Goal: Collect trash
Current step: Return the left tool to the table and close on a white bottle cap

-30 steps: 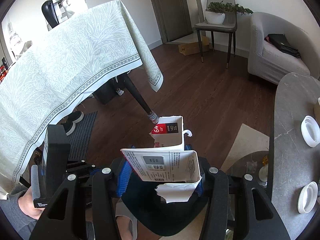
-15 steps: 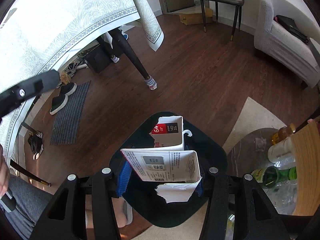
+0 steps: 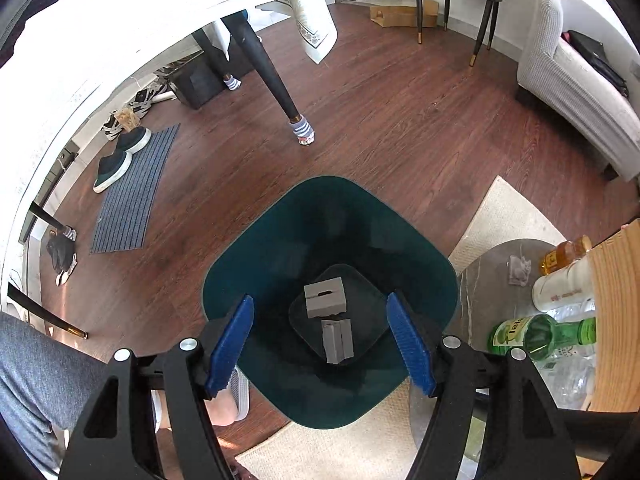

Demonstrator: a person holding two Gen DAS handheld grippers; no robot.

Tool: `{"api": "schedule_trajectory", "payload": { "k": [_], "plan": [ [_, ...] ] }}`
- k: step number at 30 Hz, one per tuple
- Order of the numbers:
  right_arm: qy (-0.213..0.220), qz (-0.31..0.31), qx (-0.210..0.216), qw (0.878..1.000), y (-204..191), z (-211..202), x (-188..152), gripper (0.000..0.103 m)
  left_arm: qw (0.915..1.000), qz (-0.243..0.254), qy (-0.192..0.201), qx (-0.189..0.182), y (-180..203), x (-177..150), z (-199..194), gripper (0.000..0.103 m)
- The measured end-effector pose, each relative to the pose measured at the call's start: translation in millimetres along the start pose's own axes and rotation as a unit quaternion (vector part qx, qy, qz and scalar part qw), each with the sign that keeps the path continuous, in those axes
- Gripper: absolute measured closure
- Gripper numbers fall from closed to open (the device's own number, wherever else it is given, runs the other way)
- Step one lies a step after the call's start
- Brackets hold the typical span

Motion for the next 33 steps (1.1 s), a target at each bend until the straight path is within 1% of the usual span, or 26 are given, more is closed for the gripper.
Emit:
{"api": "schedule_trajectory", "payload": {
  "k": [1, 4, 6, 8, 11, 13, 15, 18, 21, 26, 29, 33],
  "plan": [
    [0.008, -0.004, 0.005, 1.000, -2, -7, 0, 0.033, 1.0000, 0.001, 0.006, -0.002, 2, 1, -3, 0.095],
    [0.039, -0.006, 0.043, 0.998, -7, -33, 0, 0.033, 0.9997, 0.010, 0.023, -0.006, 12, 6, -11, 0.092],
    [0.063, -0.016, 0.046, 0.997, -9, -54, -1, 0.033, 0.9992, 0.018, 0.035, -0.007, 18, 7, -15, 0.088],
    [0.089, -0.024, 0.038, 0.995, -10, -75, -4, 0.033, 0.9987, 0.024, 0.044, -0.007, 26, 9, -18, 0.084],
    [0.119, -0.020, 0.025, 0.992, -5, -104, -10, 0.033, 0.9983, 0.025, 0.052, -0.006, 32, 12, -19, 0.078],
    [0.137, -0.019, 0.016, 0.990, 0, -120, -13, 0.033, 0.9982, 0.024, 0.055, -0.007, 37, 14, -19, 0.076],
    [0.152, -0.018, 0.006, 0.988, 6, -135, -17, 0.035, 0.9982, 0.024, 0.055, -0.007, 41, 15, -17, 0.074],
    [0.172, -0.012, -0.001, 0.985, 18, -155, -25, 0.037, 0.9982, 0.026, 0.053, -0.006, 48, 16, -12, 0.073],
    [0.191, 0.001, -0.009, 0.982, 36, -173, -35, 0.038, 0.9983, 0.030, 0.047, -0.015, 59, 14, -6, 0.068],
    [0.212, 0.031, -0.021, 0.976, 68, -193, -54, 0.041, 0.9971, 0.056, 0.047, -0.021, 90, 10, 0, 0.056],
    [0.222, 0.050, -0.028, 0.973, 88, -202, -64, 0.043, 0.9961, 0.074, 0.041, -0.027, 110, 6, 7, 0.053],
    [0.229, 0.076, -0.039, 0.970, 113, -208, -79, 0.043, 0.9941, 0.100, 0.026, -0.033, 135, -2, 18, 0.052]
  ]
}}
Point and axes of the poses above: each gripper's, at about its wrist camera, not at the fingertips, and z roughly the way its jaws point, y to its right, x to its top, the point moved 5 cm from there along z, roughly the way its jaws point, and after that the axes turned 13 degrees about -y, right-handed, at the moved point
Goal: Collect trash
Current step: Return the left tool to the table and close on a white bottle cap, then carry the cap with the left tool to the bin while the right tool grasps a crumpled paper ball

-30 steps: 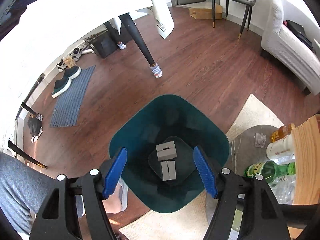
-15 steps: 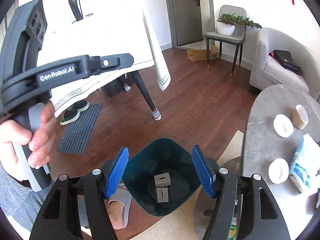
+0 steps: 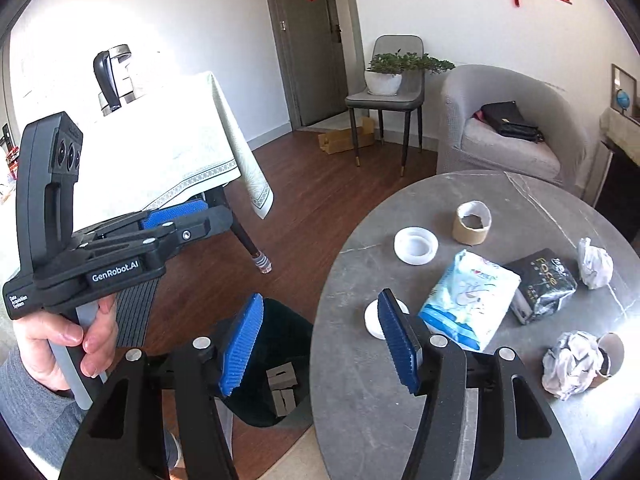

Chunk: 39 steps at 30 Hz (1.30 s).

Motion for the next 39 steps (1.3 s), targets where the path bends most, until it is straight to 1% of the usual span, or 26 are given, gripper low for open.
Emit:
{"api": "schedule_trajectory", "payload": {
  "k": [6, 9, 13, 16, 20, 23, 30, 31, 33, 35, 39],
  "plan": [
    [0.004, 0.025, -0.018, 1.000, 30, -14, -15, 0.045, 0.9990, 0.032, -0.021, -0.023, 38, -5, 18, 0.052],
    [0.005, 0.039, -0.027, 0.999, 47, -20, -24, 0.045, 0.9977, 0.039, -0.036, -0.043, 56, -8, 28, 0.052],
    [0.005, 0.060, -0.038, 0.997, 65, -26, -31, 0.045, 0.9956, 0.072, -0.048, -0.037, 81, -13, 40, 0.051],
    [0.004, 0.071, -0.039, 0.997, 78, -30, -39, 0.045, 0.9937, 0.079, -0.067, -0.042, 94, -17, 52, 0.051],
    [0.000, 0.083, -0.042, 0.996, 92, -34, -48, 0.044, 0.9918, 0.101, -0.075, -0.016, 108, -19, 67, 0.051],
    [0.001, 0.094, -0.048, 0.994, 103, -38, -54, 0.036, 0.9919, 0.098, -0.081, -0.013, 113, -18, 76, 0.051],
    [-0.007, 0.118, -0.056, 0.991, 125, -41, -68, 0.034, 0.9911, 0.100, -0.087, 0.007, 116, -17, 95, 0.051],
    [-0.009, 0.119, -0.056, 0.991, 127, -40, -69, 0.034, 0.9911, 0.101, -0.087, 0.011, 117, -17, 96, 0.053],
    [-0.010, 0.121, -0.057, 0.991, 129, -41, -71, 0.033, 0.9912, 0.100, -0.085, 0.017, 118, -15, 98, 0.059],
    [-0.012, 0.123, -0.058, 0.991, 131, -41, -73, 0.033, 0.9915, 0.097, -0.083, 0.026, 116, -14, 100, 0.070],
    [-0.016, 0.126, -0.061, 0.990, 134, -40, -77, 0.032, 0.9920, 0.092, -0.083, 0.027, 114, -12, 100, 0.070]
  ]
}}
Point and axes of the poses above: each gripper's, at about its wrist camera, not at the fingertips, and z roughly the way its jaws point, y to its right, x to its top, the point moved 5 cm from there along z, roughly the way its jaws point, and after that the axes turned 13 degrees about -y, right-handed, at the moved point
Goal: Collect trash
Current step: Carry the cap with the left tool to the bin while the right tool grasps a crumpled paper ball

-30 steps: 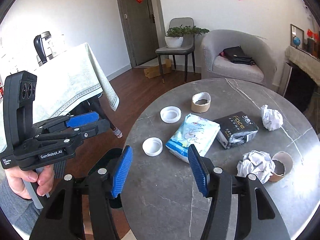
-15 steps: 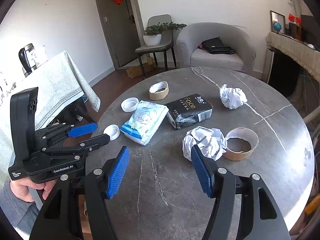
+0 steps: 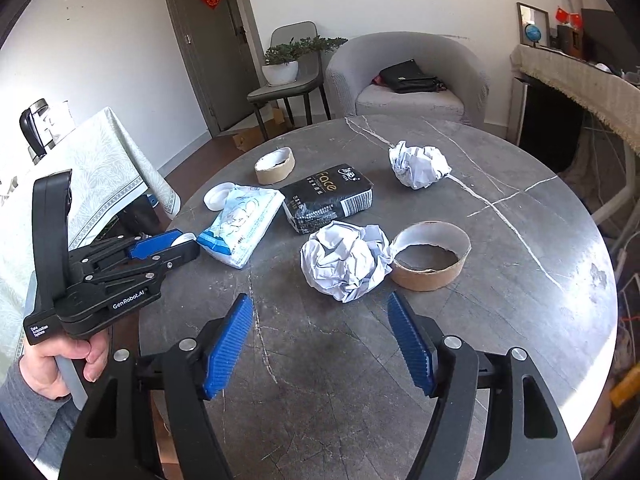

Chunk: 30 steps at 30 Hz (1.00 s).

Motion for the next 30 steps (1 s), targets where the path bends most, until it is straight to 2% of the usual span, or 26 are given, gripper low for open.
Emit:
{"api": "schedule_trajectory", "payload": {
  "k": [17, 30],
  "plan": [
    [-0.012, 0.012, -0.008, 1.000, 7, 21, 12, 0.031, 0.9991, -0.018, 0.021, -0.032, -5, -6, -20, 0.071],
    [-0.005, 0.020, -0.023, 1.000, 12, 30, 35, 0.031, 0.9991, -0.019, 0.023, -0.031, -14, -11, -27, 0.071]
  ]
}}
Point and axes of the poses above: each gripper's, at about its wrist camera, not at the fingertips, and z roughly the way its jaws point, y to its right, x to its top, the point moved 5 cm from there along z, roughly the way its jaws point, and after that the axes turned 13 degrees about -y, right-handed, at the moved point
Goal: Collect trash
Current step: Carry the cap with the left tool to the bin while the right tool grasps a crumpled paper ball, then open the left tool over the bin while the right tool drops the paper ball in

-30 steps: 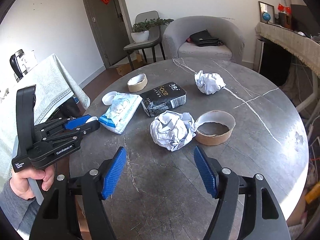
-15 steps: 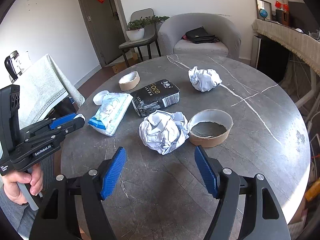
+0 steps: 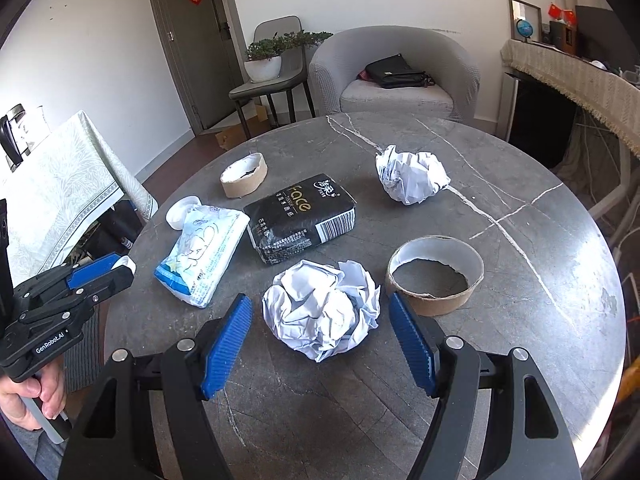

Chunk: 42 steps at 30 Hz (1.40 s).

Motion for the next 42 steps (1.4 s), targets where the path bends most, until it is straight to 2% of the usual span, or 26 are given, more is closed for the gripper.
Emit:
{"api": "schedule_trajectory", "payload": {
  "k": [4, 5, 7, 9, 13, 24, 34, 42],
  "plan": [
    [-0.001, 0.007, -0.004, 1.000, 0, 4, 5, 0.031, 1.0000, -0.001, 0.000, 0.004, -7, -2, -3, 0.070],
    [-0.005, 0.006, -0.005, 1.000, -1, 5, 5, 0.034, 1.0000, -0.002, 0.000, 0.006, -10, -3, -4, 0.070],
    [-0.013, 0.002, -0.013, 1.000, -4, 8, 5, 0.046, 1.0000, -0.004, -0.001, 0.007, -16, -6, -6, 0.070],
    [-0.012, -0.003, -0.019, 1.000, -8, 7, 6, 0.053, 0.9999, -0.007, -0.003, 0.008, -22, -8, -8, 0.071],
    [0.010, -0.011, -0.025, 1.000, -18, -3, 11, 0.053, 0.9998, -0.017, -0.005, 0.011, -37, -11, -12, 0.071],
    [0.062, -0.059, 0.010, 0.996, -77, -28, 28, 0.053, 0.9982, -0.046, -0.023, 0.030, -80, -28, -12, 0.071],
    [0.067, -0.096, 0.049, 0.992, -137, -20, 37, 0.053, 0.9948, -0.061, -0.064, 0.051, -119, -62, 2, 0.071],
    [0.048, -0.122, 0.077, 0.988, -182, 1, 39, 0.053, 0.9903, -0.078, -0.102, 0.053, -148, -89, 14, 0.071]
  ]
}}
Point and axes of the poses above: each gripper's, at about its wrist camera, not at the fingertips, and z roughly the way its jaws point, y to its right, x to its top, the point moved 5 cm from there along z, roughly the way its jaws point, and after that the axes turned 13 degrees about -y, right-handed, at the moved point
